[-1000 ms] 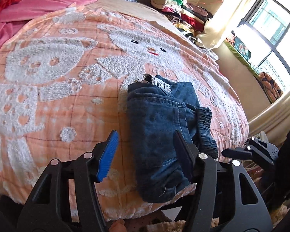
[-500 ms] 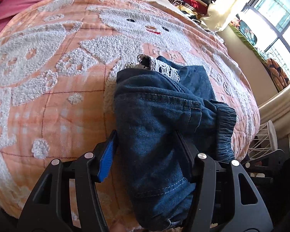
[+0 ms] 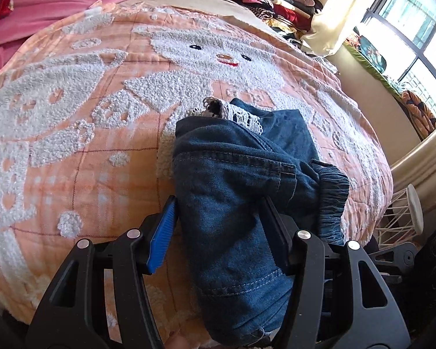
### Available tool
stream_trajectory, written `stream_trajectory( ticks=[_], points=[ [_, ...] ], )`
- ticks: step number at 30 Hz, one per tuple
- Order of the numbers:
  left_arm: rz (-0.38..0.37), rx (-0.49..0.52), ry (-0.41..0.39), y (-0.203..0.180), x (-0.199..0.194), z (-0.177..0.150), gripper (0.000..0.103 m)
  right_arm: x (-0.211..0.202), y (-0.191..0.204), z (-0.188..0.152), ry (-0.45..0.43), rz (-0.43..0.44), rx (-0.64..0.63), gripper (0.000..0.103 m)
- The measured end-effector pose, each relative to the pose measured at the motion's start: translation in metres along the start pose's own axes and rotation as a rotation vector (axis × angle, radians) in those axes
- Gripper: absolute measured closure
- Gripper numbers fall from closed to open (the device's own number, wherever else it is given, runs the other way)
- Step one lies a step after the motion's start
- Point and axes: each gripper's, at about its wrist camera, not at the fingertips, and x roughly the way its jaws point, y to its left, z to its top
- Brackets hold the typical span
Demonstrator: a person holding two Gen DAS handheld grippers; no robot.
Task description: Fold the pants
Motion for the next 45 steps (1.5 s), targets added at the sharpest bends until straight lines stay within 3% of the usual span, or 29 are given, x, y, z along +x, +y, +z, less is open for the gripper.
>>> stream_trajectory(
  ticks=[12, 18, 23, 28, 35, 45],
  points=[
    [0.002, 0.005, -0.035, -0.005, -0.012, -0.001, 0.054, -0.036, -0.009, -0.005, -0.09, -0.051, 0.136, 0.076],
    [0.0, 0.007, -0.061, -0.008, -0.022, -0.001, 0.054, -0.052, -0.017, -0.005, -0.136, -0.089, 0.191, 0.062],
    [0.004, 0.012, -0.084, -0.01, -0.031, -0.003, 0.051, -0.064, -0.024, -0.004, -0.186, -0.132, 0.246, 0.042],
    [0.013, 0.02, -0.1, -0.011, -0.038, -0.004, 0.048, -0.077, -0.035, -0.003, -0.228, -0.182, 0.29, 0.037],
    [0.043, 0.037, -0.112, -0.012, -0.043, -0.009, 0.043, -0.087, -0.055, -0.007, -0.244, -0.25, 0.363, 0.021],
    [0.05, 0.027, -0.094, -0.007, -0.037, -0.015, 0.036, -0.077, -0.079, -0.014, -0.209, -0.296, 0.443, 0.02]
  ],
)
